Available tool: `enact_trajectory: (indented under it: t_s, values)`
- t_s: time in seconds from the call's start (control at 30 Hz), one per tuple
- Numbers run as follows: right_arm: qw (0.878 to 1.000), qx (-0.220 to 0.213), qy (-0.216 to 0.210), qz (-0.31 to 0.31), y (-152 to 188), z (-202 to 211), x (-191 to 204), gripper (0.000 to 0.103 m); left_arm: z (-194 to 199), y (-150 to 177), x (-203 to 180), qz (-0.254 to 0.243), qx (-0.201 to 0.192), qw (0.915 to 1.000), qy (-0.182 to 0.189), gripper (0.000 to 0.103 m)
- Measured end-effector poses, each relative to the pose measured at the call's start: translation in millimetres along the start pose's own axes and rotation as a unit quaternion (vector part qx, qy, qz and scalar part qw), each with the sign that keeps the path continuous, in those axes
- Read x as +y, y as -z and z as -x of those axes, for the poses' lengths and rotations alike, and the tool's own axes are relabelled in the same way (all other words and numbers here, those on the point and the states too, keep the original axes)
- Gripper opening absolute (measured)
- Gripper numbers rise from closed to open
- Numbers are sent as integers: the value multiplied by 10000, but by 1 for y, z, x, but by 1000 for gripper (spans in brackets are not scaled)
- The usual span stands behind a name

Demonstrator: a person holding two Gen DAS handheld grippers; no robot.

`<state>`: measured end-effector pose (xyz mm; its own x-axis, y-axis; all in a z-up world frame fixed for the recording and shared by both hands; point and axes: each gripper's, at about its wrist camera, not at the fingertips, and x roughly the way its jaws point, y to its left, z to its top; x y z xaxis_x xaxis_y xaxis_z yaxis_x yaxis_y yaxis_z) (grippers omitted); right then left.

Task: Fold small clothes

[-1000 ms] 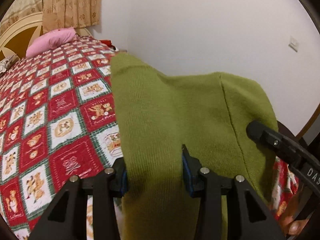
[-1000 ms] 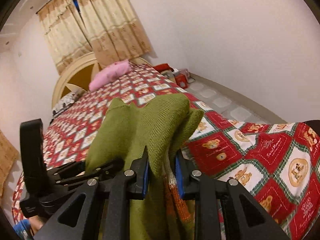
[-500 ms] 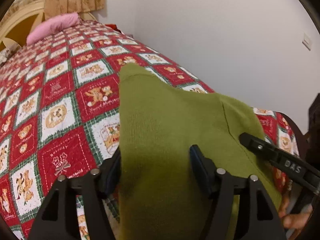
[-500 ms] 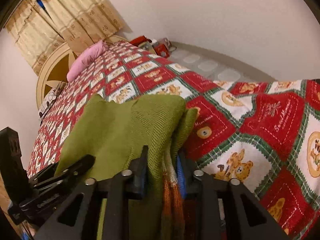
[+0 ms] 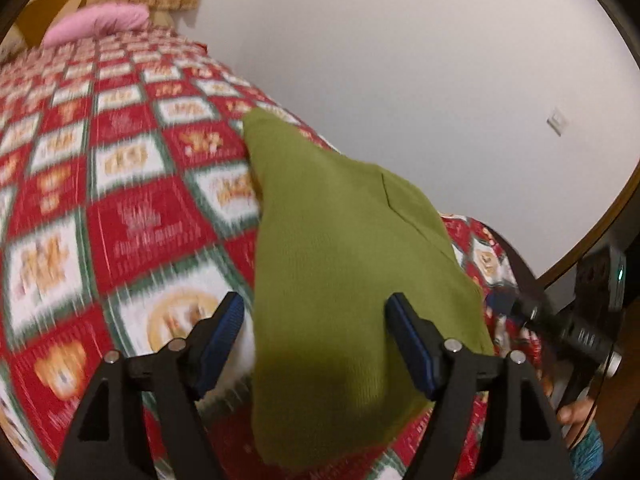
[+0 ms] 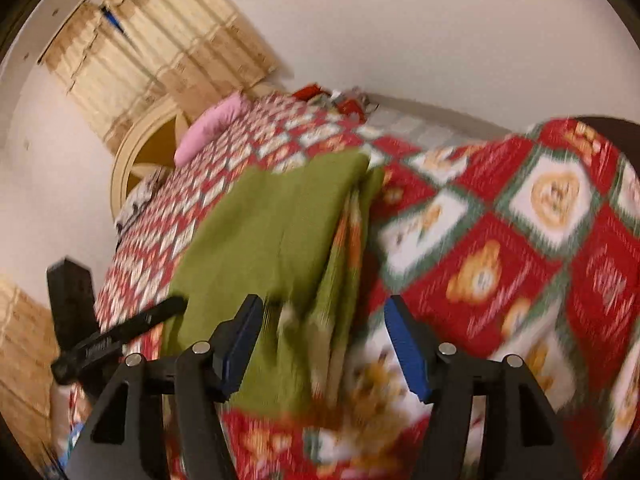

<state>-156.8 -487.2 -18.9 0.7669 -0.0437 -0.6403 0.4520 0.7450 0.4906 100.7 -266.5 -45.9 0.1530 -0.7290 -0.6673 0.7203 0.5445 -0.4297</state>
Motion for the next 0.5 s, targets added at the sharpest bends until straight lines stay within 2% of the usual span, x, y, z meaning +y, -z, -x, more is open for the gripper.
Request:
enact_trajectory:
  t_s: [0.13, 0.27, 0.33, 0.37, 0.4, 0.43, 0.5]
  values:
    - [9989, 352, 126, 282, 24, -13, 6, 64, -11, 14, 5, 315, 156, 9992, 184, 78]
    - [9977, 290, 342, 514, 31, -16, 18, 65, -12, 18, 0, 318, 96, 9993, 170, 78]
    - [9974, 377, 150, 590, 35, -18, 25, 64, -12, 21, -5, 356, 181, 9987, 304, 77]
    - [9972, 471, 40, 579, 37, -20, 26, 64, -11, 24, -8, 307, 169, 9990, 263, 76]
    - [9968, 396, 137, 681, 39, -20, 29, 63, -12, 27, -12, 211, 140, 9996, 158, 75]
    - [9961, 384, 215, 768, 41, -21, 31, 59, -13, 27, -12, 181, 120, 9997, 113, 74]
    - [9945, 357, 405, 902, 43, -24, 35, 40, -15, 29, -14, 183, 65, 9998, 15, 70]
